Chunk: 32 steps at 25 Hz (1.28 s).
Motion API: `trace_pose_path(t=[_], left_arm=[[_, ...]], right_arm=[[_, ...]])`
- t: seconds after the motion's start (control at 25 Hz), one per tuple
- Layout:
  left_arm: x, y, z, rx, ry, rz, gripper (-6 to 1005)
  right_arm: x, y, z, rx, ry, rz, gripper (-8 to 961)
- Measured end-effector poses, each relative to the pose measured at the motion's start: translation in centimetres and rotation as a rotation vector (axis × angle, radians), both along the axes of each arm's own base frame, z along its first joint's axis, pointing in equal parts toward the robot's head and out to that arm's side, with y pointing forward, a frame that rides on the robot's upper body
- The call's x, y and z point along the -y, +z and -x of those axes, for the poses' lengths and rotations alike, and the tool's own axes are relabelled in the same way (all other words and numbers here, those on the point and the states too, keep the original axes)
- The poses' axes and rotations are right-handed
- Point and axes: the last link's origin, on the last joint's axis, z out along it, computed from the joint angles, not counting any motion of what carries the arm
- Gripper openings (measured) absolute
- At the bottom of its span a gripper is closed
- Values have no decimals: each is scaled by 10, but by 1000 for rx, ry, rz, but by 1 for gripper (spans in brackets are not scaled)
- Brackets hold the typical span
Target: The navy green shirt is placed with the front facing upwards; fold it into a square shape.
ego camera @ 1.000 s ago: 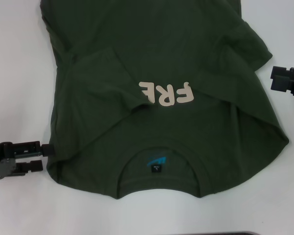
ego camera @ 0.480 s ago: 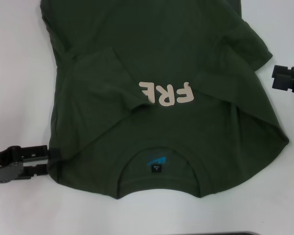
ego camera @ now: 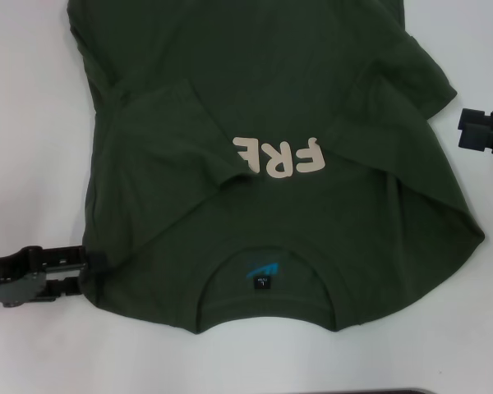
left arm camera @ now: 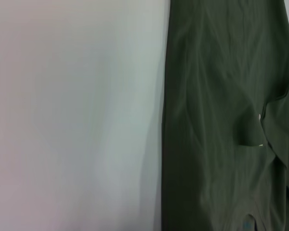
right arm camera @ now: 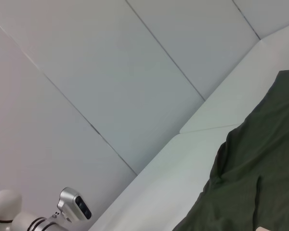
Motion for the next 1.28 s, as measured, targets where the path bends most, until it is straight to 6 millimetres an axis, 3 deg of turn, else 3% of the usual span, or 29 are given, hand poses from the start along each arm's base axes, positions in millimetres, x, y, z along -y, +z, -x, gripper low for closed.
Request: trace_pose_path(t=[0.6, 1.08, 1.28], left_arm=[[-10, -14, -10, 11, -24, 31, 677], [-14, -9, -13, -6, -35, 49, 652], [-15, -8, -14, -6, -33, 57, 518]], right_arm=[[0, 2, 0, 0, -3, 0, 924], [-1, 5, -1, -11, -20, -5, 924], [-1, 7, -1, -17, -23, -11, 925]])
